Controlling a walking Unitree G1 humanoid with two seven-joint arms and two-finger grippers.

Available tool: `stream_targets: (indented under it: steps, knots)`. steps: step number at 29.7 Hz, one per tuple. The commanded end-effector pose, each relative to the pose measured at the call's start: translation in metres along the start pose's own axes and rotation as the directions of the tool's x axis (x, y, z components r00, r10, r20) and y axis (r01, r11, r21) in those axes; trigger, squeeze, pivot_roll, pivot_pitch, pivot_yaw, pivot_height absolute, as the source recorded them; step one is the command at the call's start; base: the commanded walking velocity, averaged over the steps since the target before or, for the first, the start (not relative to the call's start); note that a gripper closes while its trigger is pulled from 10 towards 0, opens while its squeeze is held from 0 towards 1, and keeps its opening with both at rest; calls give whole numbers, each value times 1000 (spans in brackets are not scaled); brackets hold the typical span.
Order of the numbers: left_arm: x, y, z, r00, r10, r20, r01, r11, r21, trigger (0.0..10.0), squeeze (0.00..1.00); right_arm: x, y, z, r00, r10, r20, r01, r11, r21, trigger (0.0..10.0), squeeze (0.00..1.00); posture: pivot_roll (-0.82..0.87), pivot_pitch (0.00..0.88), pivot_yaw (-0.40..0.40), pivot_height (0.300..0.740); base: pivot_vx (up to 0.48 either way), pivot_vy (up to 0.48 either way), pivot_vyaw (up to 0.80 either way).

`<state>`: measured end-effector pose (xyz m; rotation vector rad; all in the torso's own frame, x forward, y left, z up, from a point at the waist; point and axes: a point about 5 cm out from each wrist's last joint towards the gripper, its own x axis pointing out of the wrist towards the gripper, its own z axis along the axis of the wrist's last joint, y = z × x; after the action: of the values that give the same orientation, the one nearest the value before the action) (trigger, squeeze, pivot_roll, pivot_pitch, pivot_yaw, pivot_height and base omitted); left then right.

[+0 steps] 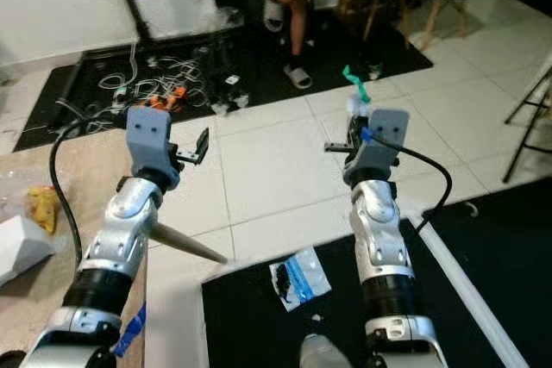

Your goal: Picking trash to rubbish bin

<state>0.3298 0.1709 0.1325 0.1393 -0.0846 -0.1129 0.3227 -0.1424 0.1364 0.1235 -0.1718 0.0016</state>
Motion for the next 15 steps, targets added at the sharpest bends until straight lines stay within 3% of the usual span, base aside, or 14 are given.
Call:
stream_targets:
  steps: [1,8,15]
  knots:
    - [-1,5,-2,1000,15,-22,-14,999,29,10000,0,-2,0,-2,1000,5,-6,-5,1000,6,10000,0,-16,10,49,740,0,0,-800]
    - [-8,8,-6,998,49,-30,-48,999,19,10000,0,4,0,2,1000,28,3,-28,999,-16,10000,0,-43,0,63,740,0,0,-800]
    - [-2,3,-5,999,36,-29,-36,999,11,10000,0,2,-7,0,1000,-15,-2,15,1000,20,10000,0,-55,0,91,740,0,0,-800]
